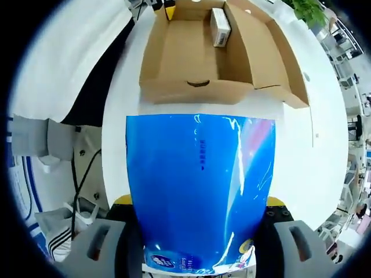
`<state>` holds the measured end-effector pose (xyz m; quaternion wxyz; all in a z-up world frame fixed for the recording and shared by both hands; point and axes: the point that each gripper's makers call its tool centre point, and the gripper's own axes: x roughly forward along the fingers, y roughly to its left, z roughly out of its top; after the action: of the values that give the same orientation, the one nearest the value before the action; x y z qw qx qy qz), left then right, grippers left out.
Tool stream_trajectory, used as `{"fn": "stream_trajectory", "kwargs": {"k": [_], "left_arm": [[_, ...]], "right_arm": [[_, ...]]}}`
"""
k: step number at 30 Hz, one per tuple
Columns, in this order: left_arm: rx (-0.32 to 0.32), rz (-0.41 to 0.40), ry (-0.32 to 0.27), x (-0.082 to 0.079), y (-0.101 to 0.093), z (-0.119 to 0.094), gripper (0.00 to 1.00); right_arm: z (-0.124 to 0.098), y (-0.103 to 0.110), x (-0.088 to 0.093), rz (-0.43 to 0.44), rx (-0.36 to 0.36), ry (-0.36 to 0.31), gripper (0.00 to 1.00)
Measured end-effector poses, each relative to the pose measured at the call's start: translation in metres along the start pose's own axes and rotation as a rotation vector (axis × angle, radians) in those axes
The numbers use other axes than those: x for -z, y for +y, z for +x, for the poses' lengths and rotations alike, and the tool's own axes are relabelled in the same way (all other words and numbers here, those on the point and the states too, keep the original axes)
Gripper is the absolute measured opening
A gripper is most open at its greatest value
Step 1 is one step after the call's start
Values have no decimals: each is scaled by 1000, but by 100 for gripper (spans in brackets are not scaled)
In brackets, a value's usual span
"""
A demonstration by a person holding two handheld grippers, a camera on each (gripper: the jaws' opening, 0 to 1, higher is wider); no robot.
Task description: Operate the shoe box by opening the lid, removing the specified soft item, and placing it in the target area until the item is outside and the box remains undamaged.
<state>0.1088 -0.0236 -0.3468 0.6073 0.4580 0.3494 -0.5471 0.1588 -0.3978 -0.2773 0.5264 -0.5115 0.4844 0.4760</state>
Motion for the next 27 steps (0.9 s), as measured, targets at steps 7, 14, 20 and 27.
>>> {"fn": "stream_trajectory", "kwargs": {"k": [7, 14, 20, 27], "left_arm": [[1, 11, -6, 0, 0, 0, 3], [-9, 6, -7, 0, 1, -1, 4], [-9, 6, -8, 0, 1, -1, 4], [-12, 7, -10, 0, 1, 0, 4]], "right_arm": [[0, 12, 3, 22, 0, -3, 76], [-1, 19, 2, 27, 19, -11, 76], [7, 30, -2, 31, 8, -17, 77], [8, 35, -1, 39, 11, -14, 77]]}}
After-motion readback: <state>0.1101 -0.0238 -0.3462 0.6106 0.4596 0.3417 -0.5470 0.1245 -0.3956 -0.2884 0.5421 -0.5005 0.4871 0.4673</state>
